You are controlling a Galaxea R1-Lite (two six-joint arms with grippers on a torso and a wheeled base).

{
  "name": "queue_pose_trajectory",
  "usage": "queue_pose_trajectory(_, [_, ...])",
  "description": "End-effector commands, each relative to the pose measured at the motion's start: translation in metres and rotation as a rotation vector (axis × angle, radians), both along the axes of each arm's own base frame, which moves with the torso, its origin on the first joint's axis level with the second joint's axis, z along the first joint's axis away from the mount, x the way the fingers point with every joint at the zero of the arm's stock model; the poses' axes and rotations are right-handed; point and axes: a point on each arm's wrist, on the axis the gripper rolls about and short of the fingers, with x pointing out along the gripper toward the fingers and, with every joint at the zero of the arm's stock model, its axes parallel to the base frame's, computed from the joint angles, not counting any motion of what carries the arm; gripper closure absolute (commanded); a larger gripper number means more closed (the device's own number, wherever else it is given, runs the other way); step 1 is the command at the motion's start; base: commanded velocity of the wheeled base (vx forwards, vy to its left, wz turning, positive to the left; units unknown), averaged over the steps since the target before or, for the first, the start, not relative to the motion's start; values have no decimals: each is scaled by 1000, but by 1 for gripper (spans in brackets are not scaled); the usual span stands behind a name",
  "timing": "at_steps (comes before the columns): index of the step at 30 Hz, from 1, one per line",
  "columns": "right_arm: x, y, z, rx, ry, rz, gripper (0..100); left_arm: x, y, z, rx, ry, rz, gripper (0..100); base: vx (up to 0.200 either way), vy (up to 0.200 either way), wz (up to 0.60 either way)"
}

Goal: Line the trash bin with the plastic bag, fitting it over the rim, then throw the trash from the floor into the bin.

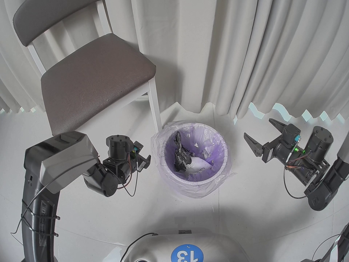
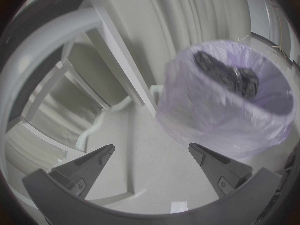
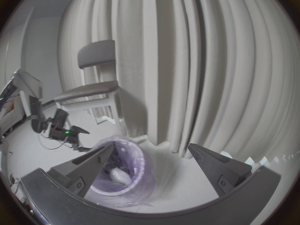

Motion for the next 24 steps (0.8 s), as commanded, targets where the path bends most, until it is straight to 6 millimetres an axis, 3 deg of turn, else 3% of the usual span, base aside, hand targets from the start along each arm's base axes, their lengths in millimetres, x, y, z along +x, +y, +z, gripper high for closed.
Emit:
queue_pose_trajectory(1, [-43,3,24,-28,-99,83,0,4,6,43,-36,-103,12,0,0,0,0])
queue_pose_trajectory(9, [-77,1,23,-158,-164,221,0,23,-2,40,-31,-83,3,0,0,0,0])
queue_pose_trajectory(24, [-80,-3,21,-183,-171,262,0,63,-29,6,-29,-61,-36,0,0,0,0])
